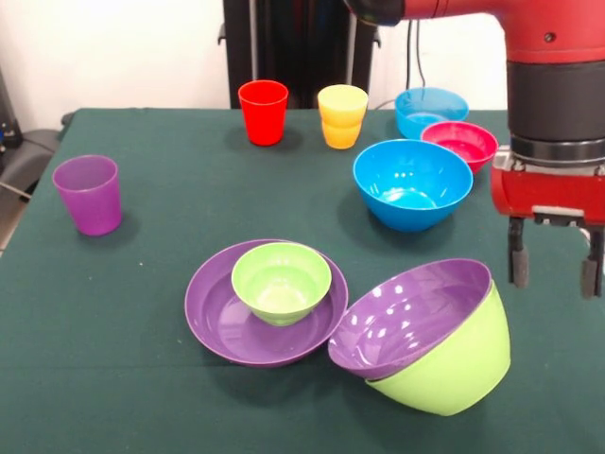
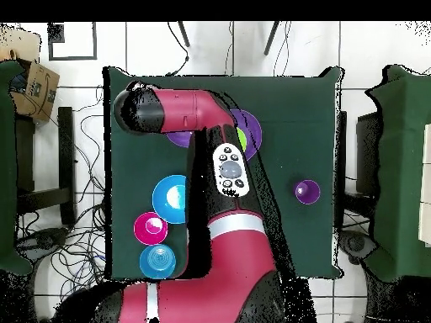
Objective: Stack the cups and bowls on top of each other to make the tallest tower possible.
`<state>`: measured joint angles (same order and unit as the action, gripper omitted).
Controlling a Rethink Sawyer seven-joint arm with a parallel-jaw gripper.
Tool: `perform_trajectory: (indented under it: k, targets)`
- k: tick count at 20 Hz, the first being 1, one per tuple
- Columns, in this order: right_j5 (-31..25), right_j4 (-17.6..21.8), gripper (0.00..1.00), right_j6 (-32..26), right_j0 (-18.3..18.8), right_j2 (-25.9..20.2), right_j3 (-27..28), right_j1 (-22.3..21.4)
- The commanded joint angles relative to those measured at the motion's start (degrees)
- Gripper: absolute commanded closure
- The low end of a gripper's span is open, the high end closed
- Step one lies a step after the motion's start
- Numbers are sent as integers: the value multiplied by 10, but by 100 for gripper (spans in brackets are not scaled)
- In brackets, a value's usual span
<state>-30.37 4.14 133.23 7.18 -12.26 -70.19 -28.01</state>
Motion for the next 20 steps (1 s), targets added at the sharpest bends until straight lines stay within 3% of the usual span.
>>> perform_trajectory:
  k: [1,7,12,20]
  targets:
    - [-40,-5,0,-17,9,-44,-43,-7]
    - [-76,-16,0,-18,10,-41,-60,-41]
    - [-44,-2,0,7,-9,-16,-47,-19]
    - [-56,-2,0,-51,41,-45,-101,-50]
